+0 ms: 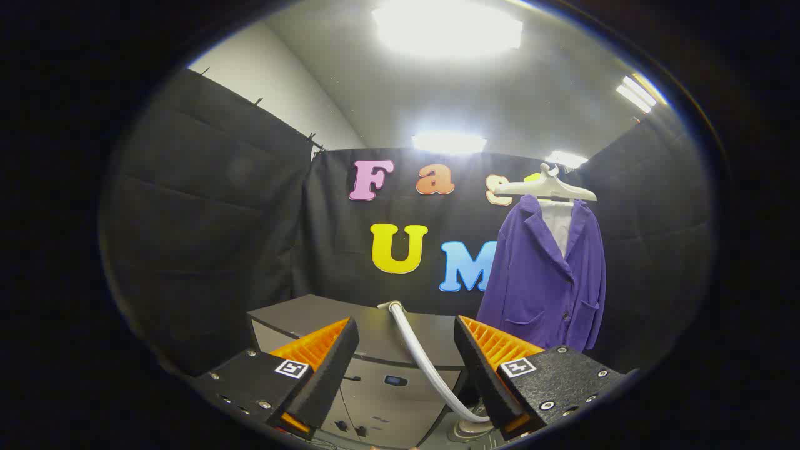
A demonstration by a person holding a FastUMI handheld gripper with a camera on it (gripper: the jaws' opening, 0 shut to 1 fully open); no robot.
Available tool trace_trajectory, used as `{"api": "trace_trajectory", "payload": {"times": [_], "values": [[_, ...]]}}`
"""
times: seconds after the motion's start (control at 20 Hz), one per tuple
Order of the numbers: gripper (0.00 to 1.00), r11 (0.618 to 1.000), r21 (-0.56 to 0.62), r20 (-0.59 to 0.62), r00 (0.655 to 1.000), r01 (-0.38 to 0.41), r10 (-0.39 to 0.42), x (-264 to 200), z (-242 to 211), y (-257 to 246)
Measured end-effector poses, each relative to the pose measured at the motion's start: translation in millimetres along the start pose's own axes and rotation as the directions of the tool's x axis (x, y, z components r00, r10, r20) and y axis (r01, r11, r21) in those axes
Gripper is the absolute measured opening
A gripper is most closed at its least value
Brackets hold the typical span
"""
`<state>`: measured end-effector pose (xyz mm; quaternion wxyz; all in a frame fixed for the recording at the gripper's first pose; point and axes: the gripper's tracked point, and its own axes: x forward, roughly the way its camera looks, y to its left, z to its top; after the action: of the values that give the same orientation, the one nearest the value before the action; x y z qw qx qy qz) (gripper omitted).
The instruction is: Iron the clothes twice with a garment steamer, once on the left side and once on the right side.
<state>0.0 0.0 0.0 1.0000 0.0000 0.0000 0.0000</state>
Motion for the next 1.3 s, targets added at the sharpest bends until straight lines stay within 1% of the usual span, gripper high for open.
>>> {"api": "trace_trajectory", "payload": {"times": [0.35,0.4,0.55,0.75,0.95,1.0,1.15,1.3], "values": [[0.95,0.998,-0.045,-0.047,0.998,-0.054,0.052,-4.0,-4.2,10.8],[0.95,0.997,-0.039,-0.044,0.997,-0.062,0.061,-5.9,-2.6,11.9],[0.95,0.993,-0.004,-0.05,0.992,-0.119,0.119,-10.7,-0.3,15.3],[0.95,0.981,0.042,-0.058,0.98,-0.189,0.191,-21.7,5.2,1.0],[0.95,0.974,0.015,-0.049,0.972,-0.228,0.228,-31.5,8.1,-28.5],[0.95,0.971,0.007,-0.062,0.969,-0.238,0.238,-33.0,4.8,-32.1],[0.95,0.967,0.017,-0.08,0.964,-0.254,0.254,-28.7,5.4,-35.4],[0.95,0.973,0.033,-0.064,0.971,-0.227,0.228,-0.3,20.7,-28.4]]}}
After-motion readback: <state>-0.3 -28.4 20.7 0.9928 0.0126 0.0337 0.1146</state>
